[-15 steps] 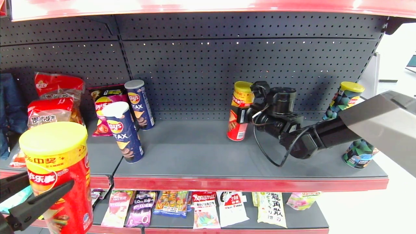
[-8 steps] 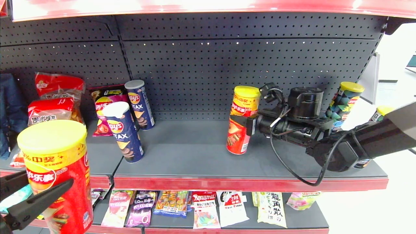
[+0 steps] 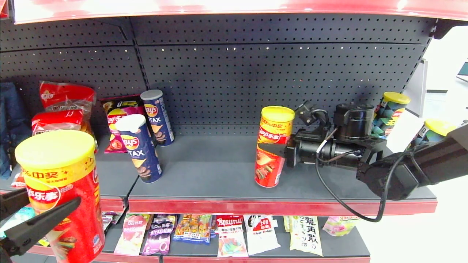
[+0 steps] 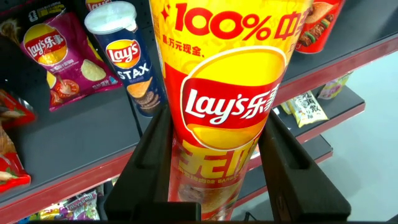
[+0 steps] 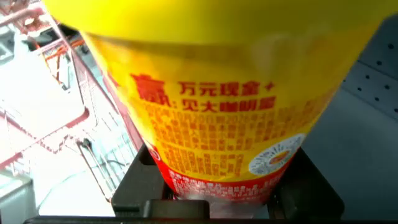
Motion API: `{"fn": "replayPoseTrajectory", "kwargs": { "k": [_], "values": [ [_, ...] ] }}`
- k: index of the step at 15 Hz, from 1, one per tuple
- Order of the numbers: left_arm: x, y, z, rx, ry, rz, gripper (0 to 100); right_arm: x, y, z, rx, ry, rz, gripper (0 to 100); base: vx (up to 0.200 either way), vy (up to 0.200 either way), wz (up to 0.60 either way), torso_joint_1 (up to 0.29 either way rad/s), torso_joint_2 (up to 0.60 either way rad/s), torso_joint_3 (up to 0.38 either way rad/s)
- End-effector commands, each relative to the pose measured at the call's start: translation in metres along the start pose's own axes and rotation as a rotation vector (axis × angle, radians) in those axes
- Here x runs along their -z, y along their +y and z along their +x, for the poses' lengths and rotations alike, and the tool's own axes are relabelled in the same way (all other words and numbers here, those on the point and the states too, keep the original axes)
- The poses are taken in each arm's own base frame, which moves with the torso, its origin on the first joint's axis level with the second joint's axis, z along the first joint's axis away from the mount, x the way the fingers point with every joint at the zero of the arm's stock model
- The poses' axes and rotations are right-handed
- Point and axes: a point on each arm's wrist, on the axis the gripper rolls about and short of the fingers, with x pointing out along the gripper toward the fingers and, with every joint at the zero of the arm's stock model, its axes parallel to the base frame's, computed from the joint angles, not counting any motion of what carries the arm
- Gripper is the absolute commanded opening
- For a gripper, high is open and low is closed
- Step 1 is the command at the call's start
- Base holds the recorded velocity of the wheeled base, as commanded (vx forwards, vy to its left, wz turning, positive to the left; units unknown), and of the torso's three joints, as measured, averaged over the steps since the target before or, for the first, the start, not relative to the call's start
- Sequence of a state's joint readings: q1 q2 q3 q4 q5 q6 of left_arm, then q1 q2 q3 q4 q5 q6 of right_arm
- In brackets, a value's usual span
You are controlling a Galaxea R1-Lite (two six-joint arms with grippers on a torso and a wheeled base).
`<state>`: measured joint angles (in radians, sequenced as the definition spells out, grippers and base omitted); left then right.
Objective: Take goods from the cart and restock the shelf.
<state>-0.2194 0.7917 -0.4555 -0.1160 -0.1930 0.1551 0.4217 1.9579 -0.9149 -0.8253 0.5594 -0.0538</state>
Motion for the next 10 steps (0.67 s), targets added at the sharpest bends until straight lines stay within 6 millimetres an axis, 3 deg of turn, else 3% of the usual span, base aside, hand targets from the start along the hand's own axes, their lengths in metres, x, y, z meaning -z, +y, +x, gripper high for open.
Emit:
{"fn": "replayPoseTrajectory", "kwargs": {
  "k": [1, 5, 10],
  "values": [
    [0.000, 0.000, 0.000, 0.000, -0.001, 0.000, 0, 0.004, -0.005, -0.001, -0.002, 0.009, -0.011, 0, 0.000, 0.000, 0.00, 0.000, 0.00, 0.000],
    [0.001, 0.000, 0.001, 0.006, 0.004, 0.000, 0, 0.017, -0.022, -0.001, -0.078, 0.000, -0.077, 0, 0.000, 0.000, 0.00, 0.000, 0.00, 0.000],
    [0.001, 0.000, 0.002, 0.005, 0.009, 0.001, 0, 0.024, -0.027, 0.003, -0.171, -0.002, -0.087, 0, 0.000, 0.000, 0.00, 0.000, 0.00, 0.000]
  ]
}}
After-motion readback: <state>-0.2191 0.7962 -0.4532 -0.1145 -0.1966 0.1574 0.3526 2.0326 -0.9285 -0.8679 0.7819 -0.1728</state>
